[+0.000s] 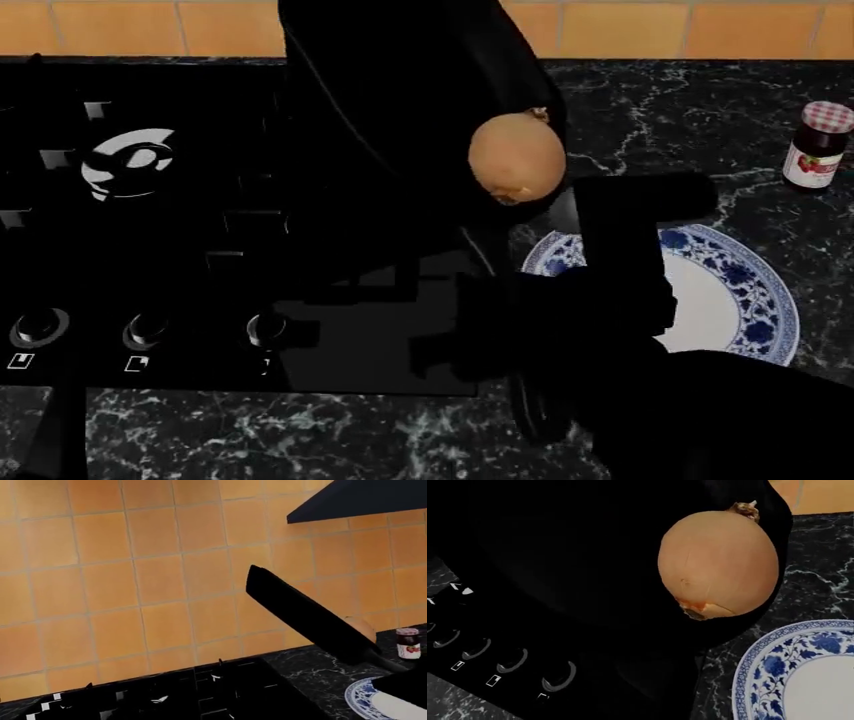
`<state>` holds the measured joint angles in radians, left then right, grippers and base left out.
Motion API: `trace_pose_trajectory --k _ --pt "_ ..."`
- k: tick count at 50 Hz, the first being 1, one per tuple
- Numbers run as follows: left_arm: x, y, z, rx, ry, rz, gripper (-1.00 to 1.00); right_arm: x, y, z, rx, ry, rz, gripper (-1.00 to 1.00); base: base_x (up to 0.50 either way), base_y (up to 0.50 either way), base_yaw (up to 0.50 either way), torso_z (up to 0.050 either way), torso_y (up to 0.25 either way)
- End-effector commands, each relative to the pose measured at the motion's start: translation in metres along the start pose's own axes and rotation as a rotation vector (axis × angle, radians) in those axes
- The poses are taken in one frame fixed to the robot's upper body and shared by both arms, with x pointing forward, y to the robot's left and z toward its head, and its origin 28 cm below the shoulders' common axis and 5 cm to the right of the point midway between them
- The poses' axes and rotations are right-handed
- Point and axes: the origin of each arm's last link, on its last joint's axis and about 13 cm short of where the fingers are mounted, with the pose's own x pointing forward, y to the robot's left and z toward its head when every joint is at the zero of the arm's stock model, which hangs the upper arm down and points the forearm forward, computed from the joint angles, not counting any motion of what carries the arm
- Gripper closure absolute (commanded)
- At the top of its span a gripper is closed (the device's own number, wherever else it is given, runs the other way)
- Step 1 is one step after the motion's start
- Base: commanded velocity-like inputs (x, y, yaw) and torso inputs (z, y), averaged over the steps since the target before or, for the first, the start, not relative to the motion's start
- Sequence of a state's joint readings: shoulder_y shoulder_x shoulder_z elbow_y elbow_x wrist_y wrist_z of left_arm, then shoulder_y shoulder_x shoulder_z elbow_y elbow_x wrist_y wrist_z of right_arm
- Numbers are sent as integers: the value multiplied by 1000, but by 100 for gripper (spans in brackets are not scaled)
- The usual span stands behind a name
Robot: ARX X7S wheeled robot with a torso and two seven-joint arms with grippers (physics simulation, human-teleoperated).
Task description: Pick up the pan and dump the vegetables in it onto the plate. Then return the pan to the stove.
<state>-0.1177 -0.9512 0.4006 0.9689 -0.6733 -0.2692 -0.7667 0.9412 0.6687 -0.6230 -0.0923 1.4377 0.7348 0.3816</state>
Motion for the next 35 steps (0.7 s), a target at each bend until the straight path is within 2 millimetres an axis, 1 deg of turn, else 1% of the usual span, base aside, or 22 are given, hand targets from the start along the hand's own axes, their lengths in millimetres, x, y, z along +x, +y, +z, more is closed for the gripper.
trace_pose_trajectory --k 1,4,9,12,16,19,22,26,30,35 --pt "-9 -6 17 25 -70 -41 -100 20 -18 -21 157 -16 30 100 0 0 0 0 0" --pt "-9 -10 19 30 -67 -52 -100 20 -24 -19 192 -72 42 100 0 0 0 3 4" --pt "-10 -12 19 32 -58 -54 -100 16 -24 -17 197 -105 43 100 0 0 0 0 2" --pt "-9 -13 19 34 -49 -58 -100 8 -21 -11 185 -145 51 100 0 0 0 0 3" --pt "-9 -15 18 30 -41 -69 -100 -5 -16 2 167 -229 73 100 0 0 0 0 3" --pt "-9 -15 17 28 -40 -72 -100 -8 -13 5 161 -242 98 100 0 0 0 3 0" --pt "-10 -15 18 27 -45 -71 -100 -3 -14 1 198 -241 119 100 0 0 0 0 3" --pt "-12 -14 20 31 -56 -73 -100 9 -19 -8 292 -239 169 100 0 0 0 0 0" --pt "-12 -15 20 30 -61 -77 -100 15 -22 -12 353 -264 193 100 0 0 0 0 3" --pt "-14 -15 22 37 -69 -79 -100 29 -27 -28 444 -271 228 100 0 0 0 0 2"
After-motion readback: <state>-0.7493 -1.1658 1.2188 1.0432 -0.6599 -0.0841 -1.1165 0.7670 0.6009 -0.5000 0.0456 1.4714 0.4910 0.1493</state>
